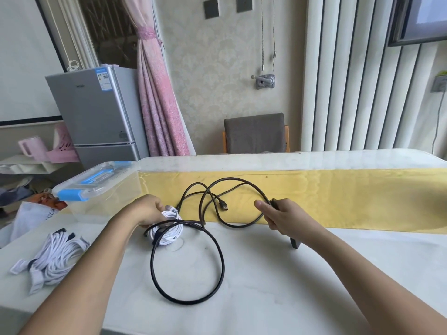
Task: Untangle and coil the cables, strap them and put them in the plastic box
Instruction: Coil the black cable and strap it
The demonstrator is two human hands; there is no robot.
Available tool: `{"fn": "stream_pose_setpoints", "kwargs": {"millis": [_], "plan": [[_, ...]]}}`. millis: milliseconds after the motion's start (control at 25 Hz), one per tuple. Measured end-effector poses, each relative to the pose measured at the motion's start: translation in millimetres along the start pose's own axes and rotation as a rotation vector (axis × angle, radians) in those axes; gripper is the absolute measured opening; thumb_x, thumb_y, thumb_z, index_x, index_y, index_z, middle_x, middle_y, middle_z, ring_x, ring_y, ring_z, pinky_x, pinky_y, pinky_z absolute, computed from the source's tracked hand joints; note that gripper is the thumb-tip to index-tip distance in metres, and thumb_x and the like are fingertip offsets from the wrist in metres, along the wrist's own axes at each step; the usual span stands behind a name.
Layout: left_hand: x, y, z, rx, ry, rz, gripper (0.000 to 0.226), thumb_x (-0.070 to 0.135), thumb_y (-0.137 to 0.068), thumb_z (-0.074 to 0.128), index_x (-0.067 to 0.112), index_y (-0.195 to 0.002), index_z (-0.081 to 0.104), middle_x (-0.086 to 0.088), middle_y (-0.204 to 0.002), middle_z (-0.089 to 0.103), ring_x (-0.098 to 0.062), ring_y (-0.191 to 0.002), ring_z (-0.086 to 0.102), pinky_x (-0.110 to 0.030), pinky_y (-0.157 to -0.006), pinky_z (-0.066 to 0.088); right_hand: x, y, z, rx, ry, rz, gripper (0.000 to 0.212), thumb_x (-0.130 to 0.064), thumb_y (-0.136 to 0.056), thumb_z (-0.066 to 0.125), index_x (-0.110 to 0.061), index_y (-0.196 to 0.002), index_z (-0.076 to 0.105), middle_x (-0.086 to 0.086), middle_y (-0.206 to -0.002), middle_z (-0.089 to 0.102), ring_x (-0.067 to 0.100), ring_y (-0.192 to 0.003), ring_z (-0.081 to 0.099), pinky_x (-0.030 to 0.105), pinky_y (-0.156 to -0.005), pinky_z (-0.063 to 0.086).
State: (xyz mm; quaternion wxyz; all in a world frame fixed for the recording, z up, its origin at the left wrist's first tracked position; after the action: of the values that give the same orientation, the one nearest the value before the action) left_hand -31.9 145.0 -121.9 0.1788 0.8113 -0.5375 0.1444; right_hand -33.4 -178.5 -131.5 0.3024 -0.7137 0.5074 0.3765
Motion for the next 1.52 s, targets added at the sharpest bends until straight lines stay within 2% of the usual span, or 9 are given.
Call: {"fn": "stream_pose_setpoints", "kwargs": {"millis": [320, 480, 600, 720, 880, 1040, 1200, 1360, 1520], "plan": [[-23, -18, -72, 0.337, 0.553, -0.071, 0.017, 0.003, -0.069, 0.071, 0.006, -0.066, 0.055, -0.012, -0.064, 0.051, -0.021, -0.049, 0.049, -0.023, -0.055, 0.045, 10, 0, 1, -0.134, -0.215, 0.04, 0.05, -0.052, -0.088, 0.056, -0.013, -0.062, 0.041, 0.001, -0.056, 0.032, 0.023, -0.059, 0.014, 0.026, -0.049, 0.015], [-60, -33, -58, 0.41, 0.904, -0.221, 0.01, -0.002, -0.08, 0.063, 0.001, -0.074, 0.055, -0.014, -0.07, 0.051, -0.018, -0.046, 0.053, -0.015, -0.031, 0.042, 10, -2, -8, -0.094, -0.299, 0.048, 0.049, -0.05, -0.09, 0.053, -0.013, -0.062, 0.04, -0.001, -0.054, 0.027, 0.018, -0.053, 0.012, 0.023, -0.046, 0.013], [-71, -36, -44, 0.459, 0.775, -0.285, 0.012, -0.002, -0.079, 0.065, -0.008, -0.088, 0.06, -0.012, -0.071, 0.055, -0.023, -0.042, 0.053, -0.018, -0.027, 0.041, 14, -4, -21, 0.008, -0.426, 0.079, 0.048, -0.052, -0.089, 0.05, -0.014, -0.063, 0.037, -0.002, -0.054, 0.023, 0.015, -0.051, 0.012, 0.022, -0.046, 0.015], [-69, -29, -28, 0.418, 0.459, -0.317, 0.017, 0.003, -0.077, 0.071, -0.005, -0.069, 0.058, -0.01, -0.056, 0.054, -0.019, -0.03, 0.051, -0.022, -0.031, 0.039, 15, -4, -26, 0.036, -0.518, 0.102, 0.049, -0.054, -0.091, 0.046, -0.016, -0.064, 0.034, -0.003, -0.055, 0.022, 0.013, -0.047, 0.013, 0.023, -0.046, 0.016], [-43, -20, -32, 0.217, -0.001, -0.337, 0.029, 0.022, -0.079, 0.073, -0.004, -0.087, 0.064, -0.017, -0.078, 0.062, -0.029, -0.076, 0.064, -0.027, -0.059, 0.042, 7, -1, -25, -0.053, -0.603, 0.068, 0.048, -0.044, -0.093, 0.052, -0.018, -0.058, 0.032, -0.001, -0.058, 0.017, 0.014, -0.048, 0.01, 0.02, -0.043, 0.017], [55, 18, -59, 0.288, -0.028, 0.132, 0.027, 0.041, -0.089, 0.062, 0.017, -0.099, 0.064, -0.003, -0.11, 0.064, -0.019, -0.094, 0.055, -0.027, -0.08, 0.039, -1, 2, -23, -0.118, -0.728, 0.044, 0.045, -0.037, -0.095, 0.049, -0.013, -0.059, 0.062, -0.006, -0.047, 0.018, 0.01, -0.04, 0.011, 0.02, -0.042, 0.014], [154, 78, 1, -0.286, 0.145, 0.588, 0.046, 0.063, -0.079, 0.053, 0.032, -0.113, 0.057, 0.017, -0.11, 0.062, -0.001, -0.105, 0.056, -0.026, -0.099, 0.04, -5, 1, -25, -0.098, -0.936, 0.028, 0.046, -0.034, -0.099, 0.041, -0.011, -0.066, 0.063, -0.009, -0.043, 0.019, 0.004, -0.031, 0.014, 0.018, -0.037, 0.014], [189, 75, 49, -0.59, 0.487, 0.658, 0.024, 0.028, -0.102, 0.04, 0.014, -0.087, 0.053, 0.007, -0.059, 0.037, -0.006, -0.047, 0.04, -0.023, -0.053, 0.045, 1, -1, -43, -0.034, -1.026, 0.01, 0.049, -0.038, -0.096, 0.044, -0.017, -0.052, 0.055, -0.01, -0.043, 0.018, 0.003, -0.029, 0.014, 0.019, -0.039, 0.012], [206, 50, 53, -0.315, 0.811, 0.665, 0.033, 0.031, -0.103, 0.035, 0.016, -0.077, 0.047, 0.01, -0.054, 0.023, -0.004, -0.041, 0.018, -0.013, -0.036, 0.017, 0, 3, -40, -0.199, -0.766, 0.033, 0.042, -0.038, -0.084, 0.051, -0.019, -0.048, 0.042, -0.007, -0.045, 0.019, 0.005, -0.032, 0.013, 0.018, -0.036, 0.016]]}}
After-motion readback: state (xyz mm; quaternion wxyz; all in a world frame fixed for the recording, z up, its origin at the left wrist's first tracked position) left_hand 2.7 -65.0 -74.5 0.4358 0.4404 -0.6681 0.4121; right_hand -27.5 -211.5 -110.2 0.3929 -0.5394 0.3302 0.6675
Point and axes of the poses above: each hand's wrist, its own y-axis away from the middle knuckle, its own z-axis out of the palm, x = y × z, the point moved 6 cm from there along -y, towards the middle knuckle
